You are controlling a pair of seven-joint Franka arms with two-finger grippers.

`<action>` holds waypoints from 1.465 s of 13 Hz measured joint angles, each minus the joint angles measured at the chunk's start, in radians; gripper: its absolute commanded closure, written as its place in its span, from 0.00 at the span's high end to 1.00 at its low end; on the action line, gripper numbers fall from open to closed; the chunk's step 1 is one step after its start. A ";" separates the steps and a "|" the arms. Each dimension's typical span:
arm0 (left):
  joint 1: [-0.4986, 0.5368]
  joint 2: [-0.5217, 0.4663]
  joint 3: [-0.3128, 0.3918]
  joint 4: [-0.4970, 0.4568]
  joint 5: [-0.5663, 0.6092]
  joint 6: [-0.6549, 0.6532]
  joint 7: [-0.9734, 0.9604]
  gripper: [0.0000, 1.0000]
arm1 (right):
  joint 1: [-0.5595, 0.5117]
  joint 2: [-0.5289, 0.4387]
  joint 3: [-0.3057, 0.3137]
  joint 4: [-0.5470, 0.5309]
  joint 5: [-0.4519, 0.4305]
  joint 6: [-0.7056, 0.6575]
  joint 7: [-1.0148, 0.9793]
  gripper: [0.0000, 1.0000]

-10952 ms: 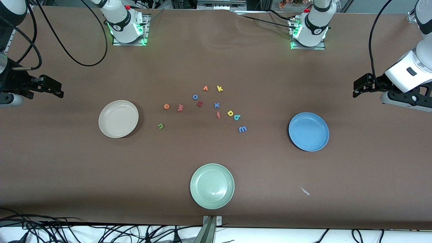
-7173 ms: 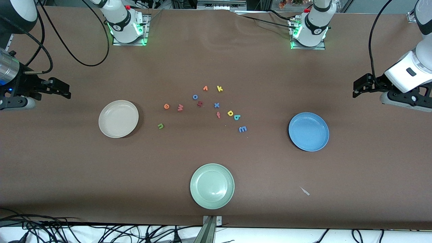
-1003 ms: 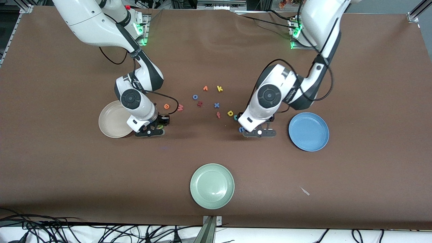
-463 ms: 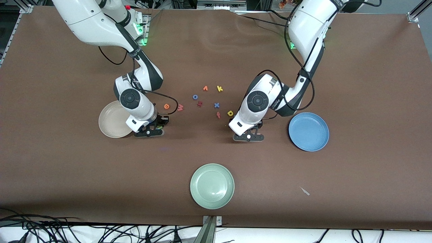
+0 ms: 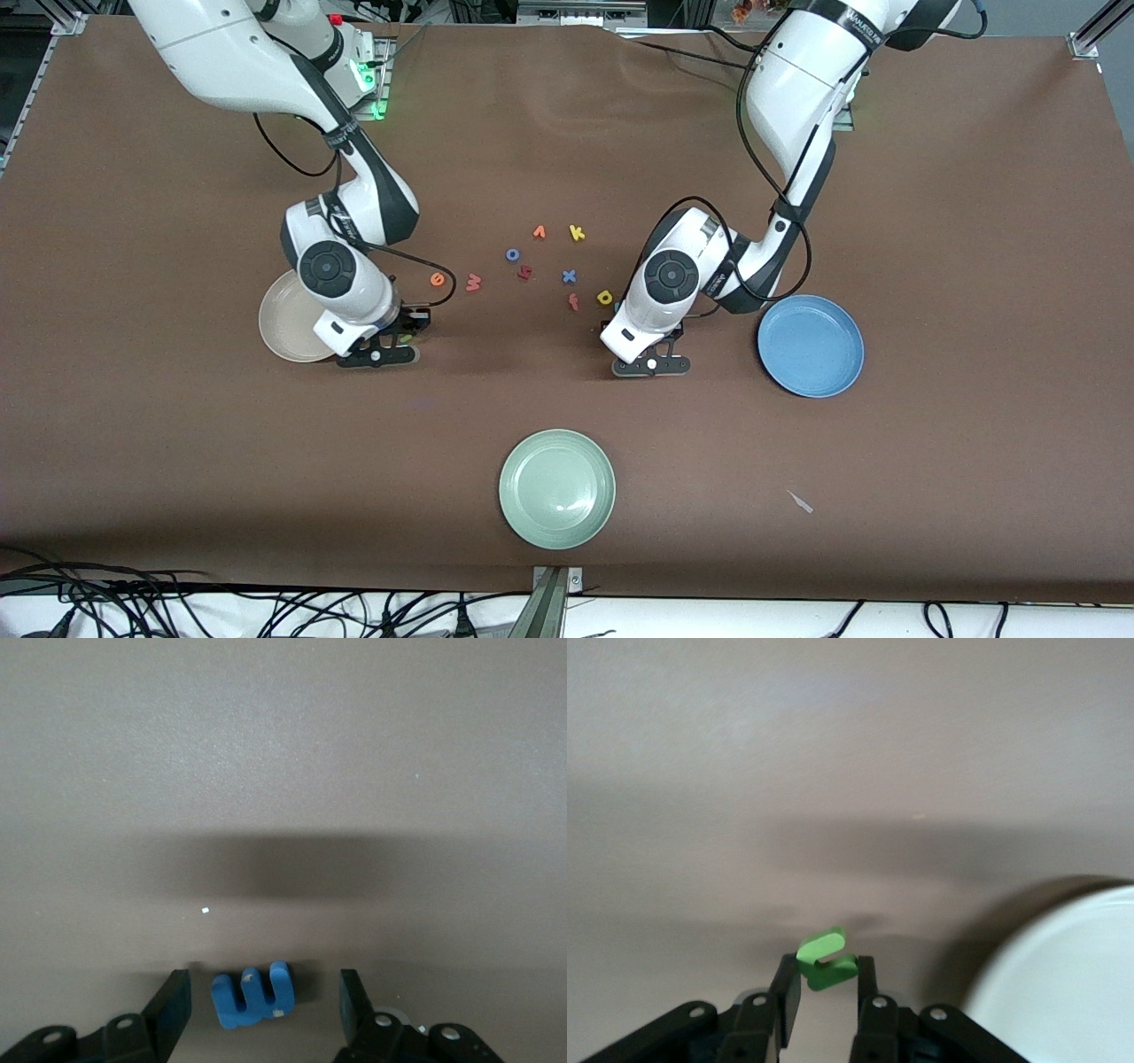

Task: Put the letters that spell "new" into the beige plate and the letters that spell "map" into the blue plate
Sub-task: 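Place the green letter on the white plate while the left gripper places the blue letter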

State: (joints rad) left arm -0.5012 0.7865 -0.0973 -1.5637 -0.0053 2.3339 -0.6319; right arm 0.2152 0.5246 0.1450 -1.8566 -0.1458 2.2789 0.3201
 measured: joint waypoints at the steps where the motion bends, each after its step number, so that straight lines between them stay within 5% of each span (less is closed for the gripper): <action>1: 0.000 0.000 0.000 0.000 0.000 0.000 -0.007 0.74 | -0.001 -0.026 -0.025 0.002 0.000 -0.042 -0.049 0.14; 4: -0.002 0.007 0.000 -0.011 0.000 -0.001 -0.019 0.56 | -0.005 -0.117 -0.102 -0.032 0.000 -0.155 -0.166 0.14; 6: -0.002 0.008 0.002 -0.011 0.000 -0.001 -0.022 0.28 | -0.005 -0.211 -0.158 -0.138 0.000 -0.161 -0.223 0.14; 8: -0.002 0.001 0.003 -0.009 0.000 -0.004 -0.022 0.20 | -0.006 -0.303 -0.218 -0.246 0.000 -0.159 -0.279 0.15; 13: 0.010 -0.030 0.025 0.011 0.016 -0.133 0.009 0.10 | -0.004 -0.354 -0.240 -0.405 0.000 -0.021 -0.299 0.20; 14: 0.027 -0.057 0.029 0.015 0.029 -0.189 0.047 0.10 | -0.004 -0.354 -0.240 -0.410 0.000 -0.015 -0.299 0.39; 16: 0.086 -0.119 0.033 0.016 0.045 -0.293 0.160 0.10 | -0.004 -0.355 -0.240 -0.409 0.000 -0.011 -0.299 0.54; 19: 0.216 -0.180 0.036 0.006 0.061 -0.390 0.410 0.10 | -0.004 -0.355 -0.239 -0.409 0.000 -0.010 -0.298 0.56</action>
State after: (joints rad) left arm -0.2853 0.6066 -0.0616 -1.5574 0.0554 1.9438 -0.2220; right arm 0.2116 0.1697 -0.0942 -2.2660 -0.1455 2.2693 0.0220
